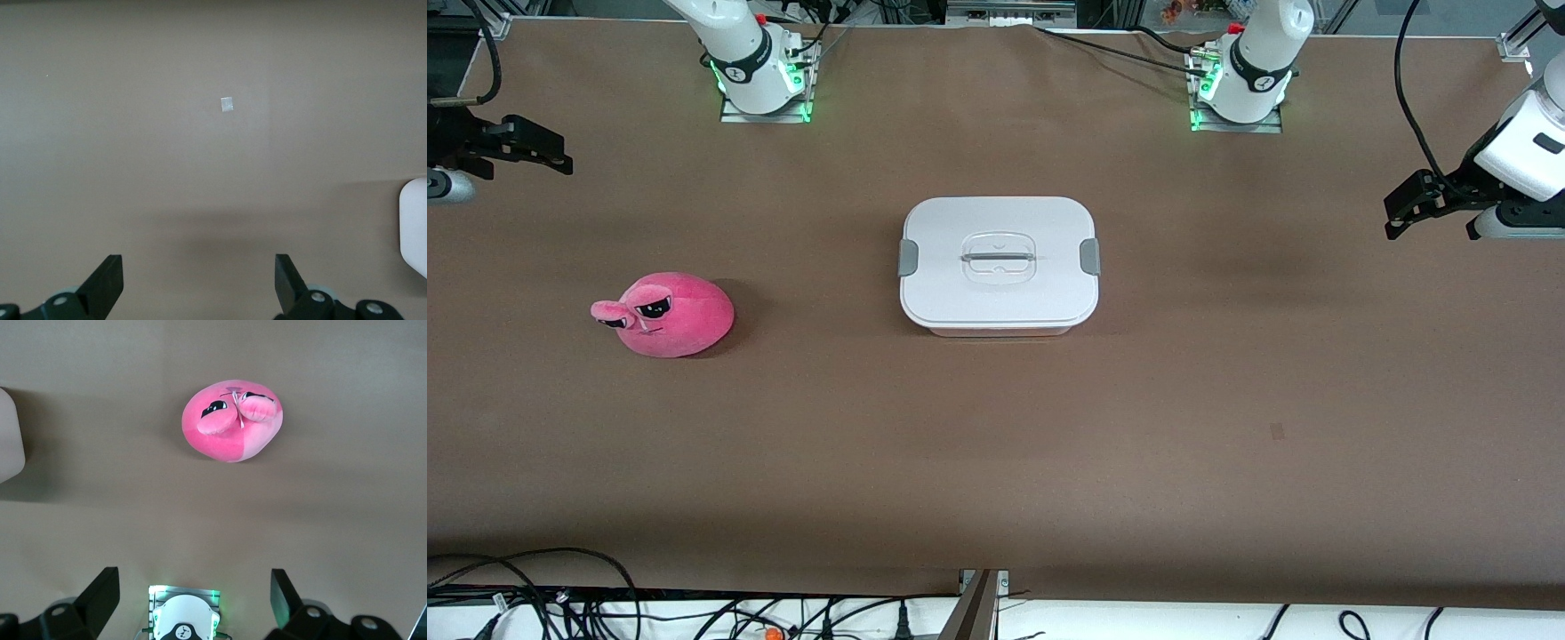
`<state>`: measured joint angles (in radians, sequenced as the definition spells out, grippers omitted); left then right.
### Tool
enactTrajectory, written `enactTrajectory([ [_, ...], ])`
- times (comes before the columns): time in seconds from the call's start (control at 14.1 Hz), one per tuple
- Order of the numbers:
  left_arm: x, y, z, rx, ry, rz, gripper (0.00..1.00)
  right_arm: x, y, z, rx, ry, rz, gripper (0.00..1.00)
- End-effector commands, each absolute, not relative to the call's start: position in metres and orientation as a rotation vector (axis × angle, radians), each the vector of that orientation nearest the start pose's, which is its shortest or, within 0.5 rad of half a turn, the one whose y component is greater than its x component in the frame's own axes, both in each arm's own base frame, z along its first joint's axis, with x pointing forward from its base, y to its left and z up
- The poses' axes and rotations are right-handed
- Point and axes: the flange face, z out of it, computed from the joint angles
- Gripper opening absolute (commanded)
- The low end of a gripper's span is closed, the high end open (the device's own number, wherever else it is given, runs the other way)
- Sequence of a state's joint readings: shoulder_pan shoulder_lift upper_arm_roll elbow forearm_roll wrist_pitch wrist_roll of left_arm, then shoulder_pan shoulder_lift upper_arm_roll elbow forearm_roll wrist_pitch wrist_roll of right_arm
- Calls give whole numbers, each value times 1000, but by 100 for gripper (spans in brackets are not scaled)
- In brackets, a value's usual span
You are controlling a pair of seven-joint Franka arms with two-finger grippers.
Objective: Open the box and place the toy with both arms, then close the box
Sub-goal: 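Move the left gripper from rest toward the white box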
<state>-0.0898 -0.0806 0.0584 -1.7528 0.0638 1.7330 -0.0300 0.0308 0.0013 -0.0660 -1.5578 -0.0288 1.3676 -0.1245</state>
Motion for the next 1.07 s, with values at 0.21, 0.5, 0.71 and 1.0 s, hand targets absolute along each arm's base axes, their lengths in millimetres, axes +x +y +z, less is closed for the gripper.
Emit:
enactTrajectory([
  [0.21,540,-10,593,-3095,7,-36,100,537,-24,621,-3155,-118,291,100],
  [0.5,539,-16,590,-3094,-46,-2,100,537,-24,621,-3152,-118,290,100],
  [0.71,548,-31,591,-3102,-14,67,100,537,-25,621,-3153,-106,288,100],
  [1.0,546,-84,594,-3154,127,280,100,542,-34,616,-3144,-81,298,100],
])
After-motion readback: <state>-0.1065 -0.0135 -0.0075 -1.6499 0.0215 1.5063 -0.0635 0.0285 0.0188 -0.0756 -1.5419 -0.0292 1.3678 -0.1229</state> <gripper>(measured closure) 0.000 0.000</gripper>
